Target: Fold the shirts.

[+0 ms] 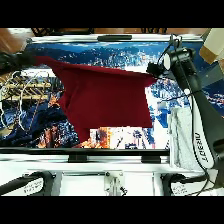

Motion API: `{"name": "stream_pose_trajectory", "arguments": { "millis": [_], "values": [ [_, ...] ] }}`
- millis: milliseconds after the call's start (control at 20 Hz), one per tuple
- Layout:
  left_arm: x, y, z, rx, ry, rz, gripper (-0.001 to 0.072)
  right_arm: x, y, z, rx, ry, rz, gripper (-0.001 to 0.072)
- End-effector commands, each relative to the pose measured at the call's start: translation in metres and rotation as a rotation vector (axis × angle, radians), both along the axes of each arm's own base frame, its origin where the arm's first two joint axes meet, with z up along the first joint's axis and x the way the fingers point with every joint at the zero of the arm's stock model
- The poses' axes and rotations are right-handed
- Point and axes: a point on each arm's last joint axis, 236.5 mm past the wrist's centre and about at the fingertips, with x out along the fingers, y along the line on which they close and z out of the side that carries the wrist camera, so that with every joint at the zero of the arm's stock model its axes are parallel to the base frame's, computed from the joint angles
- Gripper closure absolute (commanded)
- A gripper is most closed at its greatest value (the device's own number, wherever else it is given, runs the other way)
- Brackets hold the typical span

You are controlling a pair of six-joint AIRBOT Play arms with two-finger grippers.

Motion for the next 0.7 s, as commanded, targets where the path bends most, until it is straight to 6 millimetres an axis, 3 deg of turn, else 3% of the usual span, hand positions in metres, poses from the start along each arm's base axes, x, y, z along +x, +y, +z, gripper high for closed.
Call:
{"name": "stream_pose_trajectory", "arguments": {
  "millis": [0, 50, 100, 150, 200, 300, 350, 450, 550, 650],
  "values": [
    [0.019, -0.043, -0.067, -0.097, 0.130, -0.061, 0.0675, 0.005, 0.012, -0.034, 0.072, 0.056, -0.016, 0.0638],
    [0.018, -0.051, -0.079, -0.100, 0.159, -0.075, 0.0648, 0.004, 0.020, -0.034, 0.107, 0.063, -0.008, 0.0582],
    [0.013, -0.054, -0.084, -0.099, 0.192, -0.084, 0.0481, 0.000, 0.023, -0.030, 0.128, 0.081, 0.022, 0.0300],
    [0.001, -0.051, -0.087, -0.091, 0.257, -0.095, 0.0191, -0.007, 0.022, -0.022, 0.122, 0.109, 0.087, 0.0106],
    [-0.016, -0.041, -0.090, -0.075, 0.344, -0.100, 0.0025, -0.017, 0.012, -0.013, 0.093, 0.142, 0.135, 0.0103],
    [-0.064, -0.019, -0.101, -0.023, 0.562, -0.164, 0.0041, -0.049, -0.024, 0.000, 0.030, 0.243, 0.195, 0.0103],
    [-0.098, -0.011, -0.112, -0.009, 0.699, -0.218, 0.0044, -0.067, -0.042, 0.003, 0.017, 0.308, 0.213, 0.0103],
    [-0.152, -0.006, -0.140, -0.058, 0.910, -0.248, 0.0044, -0.103, -0.063, -0.003, 0.048, 0.441, 0.243, 0.0105],
    [-0.179, -0.023, -0.174, -0.154, 0.953, -0.261, 0.0045, -0.134, -0.069, -0.023, 0.124, 0.542, 0.246, 0.0106],
    [-0.196, -0.058, -0.204, -0.305, 0.956, -0.280, 0.0051, -0.159, -0.056, -0.045, 0.239, 0.597, 0.240, 0.0107]
  ]
}}
